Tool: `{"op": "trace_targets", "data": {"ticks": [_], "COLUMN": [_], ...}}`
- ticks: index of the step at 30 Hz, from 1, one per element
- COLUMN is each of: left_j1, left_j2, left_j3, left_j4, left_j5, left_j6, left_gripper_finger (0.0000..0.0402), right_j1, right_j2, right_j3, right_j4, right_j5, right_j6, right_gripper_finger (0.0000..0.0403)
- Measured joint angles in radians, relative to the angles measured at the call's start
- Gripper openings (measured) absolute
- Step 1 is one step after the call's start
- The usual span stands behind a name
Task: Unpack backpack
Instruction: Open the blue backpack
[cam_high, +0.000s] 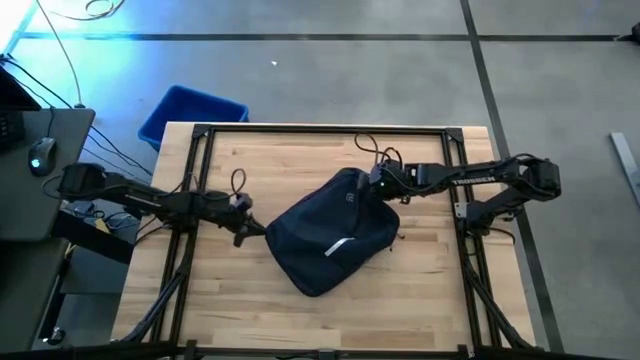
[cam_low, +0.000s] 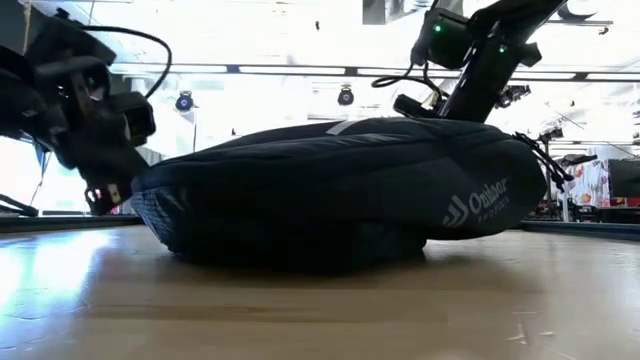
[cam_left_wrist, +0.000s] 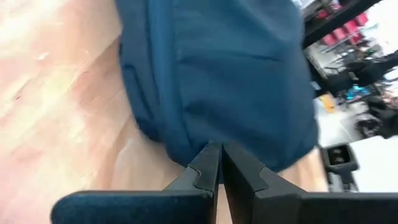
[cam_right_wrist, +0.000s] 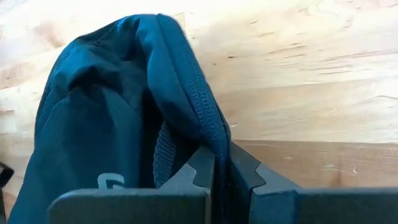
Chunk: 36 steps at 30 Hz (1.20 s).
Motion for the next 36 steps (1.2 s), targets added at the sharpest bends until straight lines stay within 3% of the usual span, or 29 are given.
{"op": "trace_targets", "data": {"ticks": [8, 14, 18, 24, 27, 30, 33, 36], "left_j1": [0.019, 0.159, 0.304, 0.518, 0.574, 0.570, 0.505, 0.381], "left_j2": [0.312, 0.529, 0.548, 0.454, 0.392, 0.322, 0.268, 0.223], "left_j3": [0.138, 0.276, 0.384, 0.587, 0.675, 0.721, 0.721, 0.722], "left_j4": [0.028, 0.005, -0.145, -0.359, -0.486, -0.580, -0.649, -0.690], "left_j5": [-0.168, -0.196, -0.253, -0.289, -0.237, -0.087, 0.100, 0.217], "left_j6": [0.119, 0.260, 0.373, 0.643, 0.681, 0.629, 0.563, 0.421], "left_gripper_finger": [0.0000, 0.0000, 0.0000, 0.0000, 0.0000, 0.0000, 0.0000, 0.0000], "right_j1": [0.064, 0.158, 0.264, 0.422, 0.438, 0.436, 0.424, 0.414], "right_j2": [0.000, 0.000, 0.003, 0.068, 0.087, 0.078, 0.041, -0.002], "right_j3": [0.000, 0.000, 0.000, 0.001, 0.001, 0.001, 0.001, 0.001], "right_j4": [-0.001, -0.007, 0.013, 0.110, 0.076, -0.005, -0.063, -0.078], "right_j5": [0.001, -0.036, -0.045, 0.006, 0.030, 0.035, 0.015, -0.068], "right_j6": [-0.001, 0.031, 0.128, 0.239, 0.196, 0.128, -0.023, -0.233], "right_gripper_finger": [0.0000, 0.0000, 0.0000, 0.0000, 0.0000, 0.0000, 0.0002, 0.0019]}}
